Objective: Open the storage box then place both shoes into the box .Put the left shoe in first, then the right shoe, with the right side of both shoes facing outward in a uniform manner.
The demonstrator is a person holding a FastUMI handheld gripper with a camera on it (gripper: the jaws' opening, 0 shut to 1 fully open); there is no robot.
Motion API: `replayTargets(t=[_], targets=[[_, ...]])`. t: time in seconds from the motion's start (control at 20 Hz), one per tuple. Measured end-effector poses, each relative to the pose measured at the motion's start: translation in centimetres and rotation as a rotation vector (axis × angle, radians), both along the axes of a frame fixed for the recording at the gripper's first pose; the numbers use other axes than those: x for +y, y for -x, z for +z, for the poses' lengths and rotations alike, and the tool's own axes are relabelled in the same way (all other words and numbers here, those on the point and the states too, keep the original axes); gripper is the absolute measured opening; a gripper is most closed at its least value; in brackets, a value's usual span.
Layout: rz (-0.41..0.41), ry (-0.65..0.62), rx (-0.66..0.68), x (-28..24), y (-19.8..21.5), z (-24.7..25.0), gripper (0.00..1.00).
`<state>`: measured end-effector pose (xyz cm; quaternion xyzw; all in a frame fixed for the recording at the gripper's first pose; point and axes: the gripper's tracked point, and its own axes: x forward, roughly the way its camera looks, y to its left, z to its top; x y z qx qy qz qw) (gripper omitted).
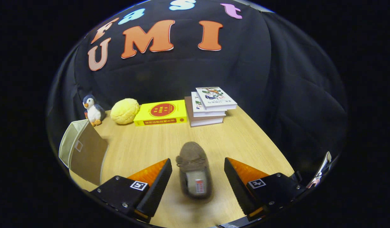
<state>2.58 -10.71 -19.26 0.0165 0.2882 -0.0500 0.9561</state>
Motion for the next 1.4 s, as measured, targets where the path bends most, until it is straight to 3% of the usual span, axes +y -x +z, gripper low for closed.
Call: replayTargets(t=[0.2, 0.3, 0.65, 0.8, 0.85, 0.9, 1.4], targets=[[0.019, -0.033, 0.07, -1.8, 0.1, -4.4, 0.98], [0.022, -0.053, 0.094, -2.1, -0.1, -6.3, 0.93], [0.062, -0.082, 0.157, -0.9, -1.5, -10.5, 0.42], [0.055, -0.061, 0.158, -0.5, -2.2, -10.7, 0.27], [0.054, -0.054, 0.156, -0.5, -2.3, -10.8, 0.1], [0.053, -0.055, 0.155, -0.4, -2.2, -10.6, 0.04], [-0.003, -0.099, 0.055, 4.6, -1.6, -2.3, 0.01]])
